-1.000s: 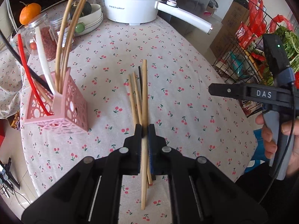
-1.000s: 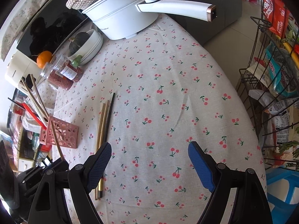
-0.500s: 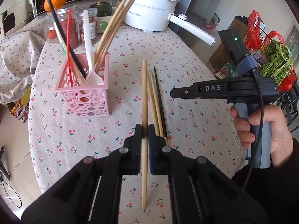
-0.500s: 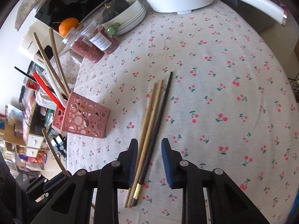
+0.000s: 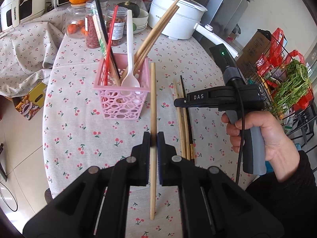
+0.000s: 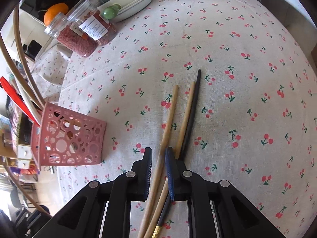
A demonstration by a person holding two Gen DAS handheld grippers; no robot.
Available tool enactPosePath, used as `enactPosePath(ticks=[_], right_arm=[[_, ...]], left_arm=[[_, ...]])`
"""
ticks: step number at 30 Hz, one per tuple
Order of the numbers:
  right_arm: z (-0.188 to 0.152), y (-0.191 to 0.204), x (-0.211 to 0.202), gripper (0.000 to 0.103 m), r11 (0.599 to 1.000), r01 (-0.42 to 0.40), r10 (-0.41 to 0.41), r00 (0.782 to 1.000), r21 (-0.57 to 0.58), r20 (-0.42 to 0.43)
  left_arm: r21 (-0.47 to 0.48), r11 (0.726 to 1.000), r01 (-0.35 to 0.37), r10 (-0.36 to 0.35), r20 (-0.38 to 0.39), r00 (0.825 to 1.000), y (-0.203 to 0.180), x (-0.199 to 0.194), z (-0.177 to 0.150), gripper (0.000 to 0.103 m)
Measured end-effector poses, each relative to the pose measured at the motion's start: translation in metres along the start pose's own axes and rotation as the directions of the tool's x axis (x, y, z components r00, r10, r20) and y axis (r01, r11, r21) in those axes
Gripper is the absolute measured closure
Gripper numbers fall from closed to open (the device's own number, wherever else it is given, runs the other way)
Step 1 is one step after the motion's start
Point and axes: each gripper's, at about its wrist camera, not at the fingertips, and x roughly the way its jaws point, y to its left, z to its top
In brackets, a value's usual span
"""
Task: Organize utensils
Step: 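Lift the wooden chopstick with the left tool while the right tool grasps another wooden chopstick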
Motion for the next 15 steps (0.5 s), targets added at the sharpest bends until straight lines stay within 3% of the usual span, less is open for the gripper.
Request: enactPosePath(ticks=[3, 7, 9, 12, 15], right_arm=[[-0.002, 0.020, 0.006, 0.091, 0.986, 0.130, -0.128, 0.991, -0.104, 0.023], [-0.013, 0.046, 0.014, 0.091, 0.927, 0.288, -0.275, 0.958, -0.242, 0.085], [-0.013, 0.044, 0.013, 0.093, 0.941, 0.257, -0.243, 0.966, -0.222, 0.090], [-0.012, 0.031, 0.007, 0.096, 0.977, 0.141, -0.128, 0.988, -0.160, 0.089], [-0.016, 0.023, -0.016, 0.096, 0.987, 0.073, -0.052, 0.987, -0.142, 0.151]], left_arm=[[-0.009, 1.000, -0.006, 0.006, 0.003, 1.000, 0.004, -0.001, 0.000, 0.096], [-0.012, 1.000, -0.021, 0.021, 0.009, 1.000, 0.006, -0.002, 0.000, 0.096], [-0.014, 1.000, -0.025, 0.025, 0.015, 1.000, 0.007, -0.004, 0.000, 0.096], [-0.012, 1.000, -0.028, 0.028, 0.037, 0.999, 0.006, -0.010, 0.001, 0.096], [-0.011, 1.000, -0.026, 0.027, 0.075, 0.997, 0.006, -0.021, 0.003, 0.096]])
